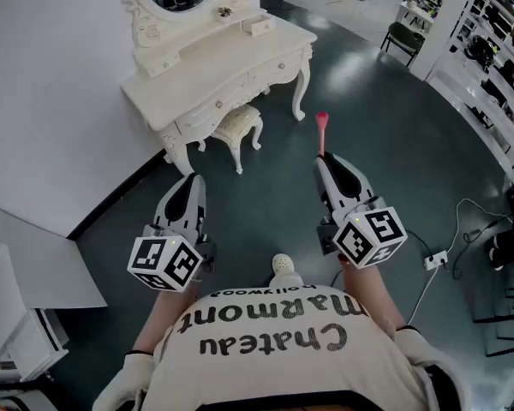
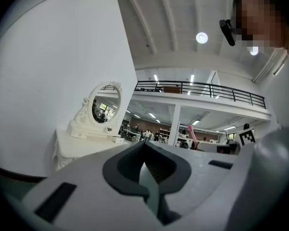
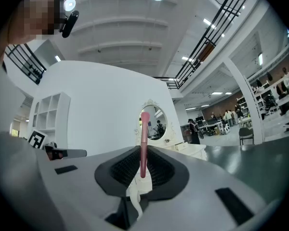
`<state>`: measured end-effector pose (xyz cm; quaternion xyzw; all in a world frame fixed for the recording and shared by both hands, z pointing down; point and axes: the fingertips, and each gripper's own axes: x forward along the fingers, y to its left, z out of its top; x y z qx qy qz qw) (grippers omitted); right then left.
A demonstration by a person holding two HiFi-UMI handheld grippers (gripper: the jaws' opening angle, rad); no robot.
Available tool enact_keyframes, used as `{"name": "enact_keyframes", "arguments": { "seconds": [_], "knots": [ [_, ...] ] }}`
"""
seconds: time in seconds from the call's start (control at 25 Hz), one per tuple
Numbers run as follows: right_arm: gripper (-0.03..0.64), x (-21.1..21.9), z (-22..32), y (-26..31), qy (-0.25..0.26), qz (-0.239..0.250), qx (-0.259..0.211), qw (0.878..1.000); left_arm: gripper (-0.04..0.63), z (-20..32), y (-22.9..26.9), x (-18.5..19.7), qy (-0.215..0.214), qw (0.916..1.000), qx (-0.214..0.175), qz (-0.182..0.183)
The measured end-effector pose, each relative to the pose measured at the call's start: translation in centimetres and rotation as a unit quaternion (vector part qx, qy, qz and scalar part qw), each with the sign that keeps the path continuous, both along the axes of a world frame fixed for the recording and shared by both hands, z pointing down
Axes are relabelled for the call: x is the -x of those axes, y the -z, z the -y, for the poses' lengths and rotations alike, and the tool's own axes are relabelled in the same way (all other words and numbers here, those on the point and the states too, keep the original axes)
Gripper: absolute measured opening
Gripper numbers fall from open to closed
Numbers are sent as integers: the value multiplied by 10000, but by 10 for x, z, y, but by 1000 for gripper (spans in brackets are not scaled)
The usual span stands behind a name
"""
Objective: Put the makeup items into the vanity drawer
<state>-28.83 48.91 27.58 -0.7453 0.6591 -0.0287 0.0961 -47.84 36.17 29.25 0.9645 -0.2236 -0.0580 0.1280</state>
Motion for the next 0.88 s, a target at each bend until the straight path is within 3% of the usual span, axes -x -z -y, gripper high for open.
{"name": "enact_keyframes", "arguments": {
  "seconds": [0.4, 0.56, 0.88],
  "knots": [
    [58, -72, 35, 13, 150, -139, -57, 9998, 8, 34, 16, -63, 166, 9998, -76, -96],
    [58, -109, 53, 24, 361, 51, -168, 9992, 8, 51, 32, -98, 217, 9994, -210, -178],
    [58, -172, 69, 35, 674, -64, -314, 9972, 8, 63, 42, -159, 324, 9975, -261, -563]
  ]
}}
